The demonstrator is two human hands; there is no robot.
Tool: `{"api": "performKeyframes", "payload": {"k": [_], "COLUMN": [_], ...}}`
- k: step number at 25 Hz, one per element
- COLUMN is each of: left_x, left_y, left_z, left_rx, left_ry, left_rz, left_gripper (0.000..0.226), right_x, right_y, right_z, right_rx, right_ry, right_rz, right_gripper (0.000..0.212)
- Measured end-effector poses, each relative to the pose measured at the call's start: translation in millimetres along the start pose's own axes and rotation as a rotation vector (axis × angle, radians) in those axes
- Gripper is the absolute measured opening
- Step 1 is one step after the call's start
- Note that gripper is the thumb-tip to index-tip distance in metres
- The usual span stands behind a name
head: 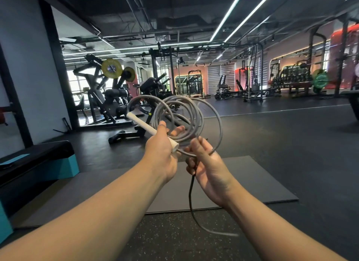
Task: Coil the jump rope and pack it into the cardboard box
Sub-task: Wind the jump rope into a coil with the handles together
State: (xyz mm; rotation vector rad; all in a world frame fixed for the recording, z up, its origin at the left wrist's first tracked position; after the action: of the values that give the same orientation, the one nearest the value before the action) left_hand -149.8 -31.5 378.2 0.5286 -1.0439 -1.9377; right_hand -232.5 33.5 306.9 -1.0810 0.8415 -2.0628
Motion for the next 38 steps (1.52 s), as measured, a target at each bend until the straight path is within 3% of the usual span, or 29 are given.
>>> {"api": "performKeyframes", "payload": {"k": [7, 11, 13, 20, 22, 24, 28, 31, 34, 36, 38], "left_x": [-3, -11, -11, -8, -12, -15, -22, -27, -31, -37, -45], "left_y": [-29, -33, -32, -24, -20, -23, -26, -26, -27, -25, -7], "left_z": [-7, -8, -10, -5, 0, 4, 4, 2, -7, -19, -35], "left_rx": [0.297, 0.283, 0.232, 0.095, 0.025, 0.02, 0.002, 0.065, 0.212, 0.386, 0.516], "left_ry": [-0.012, -0.037, 0.003, 0.149, 0.12, 0.07, 0.028, -0.066, -0.09, -0.028, 0.153], "left_rz": [0.11, 0.094, 0.078, 0.022, -0.016, -0.044, -0.087, -0.148, -0.213, -0.2, -0.088], "left_gripper": [0.036, 0.026, 0.022, 0.047, 0.055, 0.061, 0.052, 0.041, 0.042, 0.046, 0.07], "right_x": [6, 11, 13, 2, -2, -8, -14, -11, -5, 0, 7], "right_y": [-11, -20, -20, -14, -7, 0, -1, 4, 6, -1, -18], "right_z": [38, 39, 40, 33, 33, 34, 42, 41, 34, 28, 19], "right_rx": [-0.22, -0.248, -0.279, -0.163, -0.06, -0.021, -0.125, -0.259, -0.4, -0.502, -0.647], "right_ry": [0.287, 0.513, 0.526, 0.268, 0.197, 0.175, 0.272, 0.434, 0.552, 0.521, 0.471], "right_rz": [-0.123, -0.081, -0.056, 0.192, 0.147, 0.061, -0.1, -0.211, -0.244, -0.227, -0.183], "right_gripper": [0.016, 0.042, 0.044, 0.022, 0.013, 0.03, 0.034, 0.018, 0.031, 0.034, 0.036]}}
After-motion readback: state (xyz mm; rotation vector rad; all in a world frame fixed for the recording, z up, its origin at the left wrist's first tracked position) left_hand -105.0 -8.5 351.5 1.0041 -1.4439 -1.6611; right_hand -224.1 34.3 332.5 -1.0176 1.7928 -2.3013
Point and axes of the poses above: each hand's wrist, its own x-axis towards the middle knuckle, its own z-axis out of the palm, y = z × x, the point moved 1 cm from there along x, towards the middle knuckle, and after that the axes turned 1 degree about y, right-handed, at the moved point
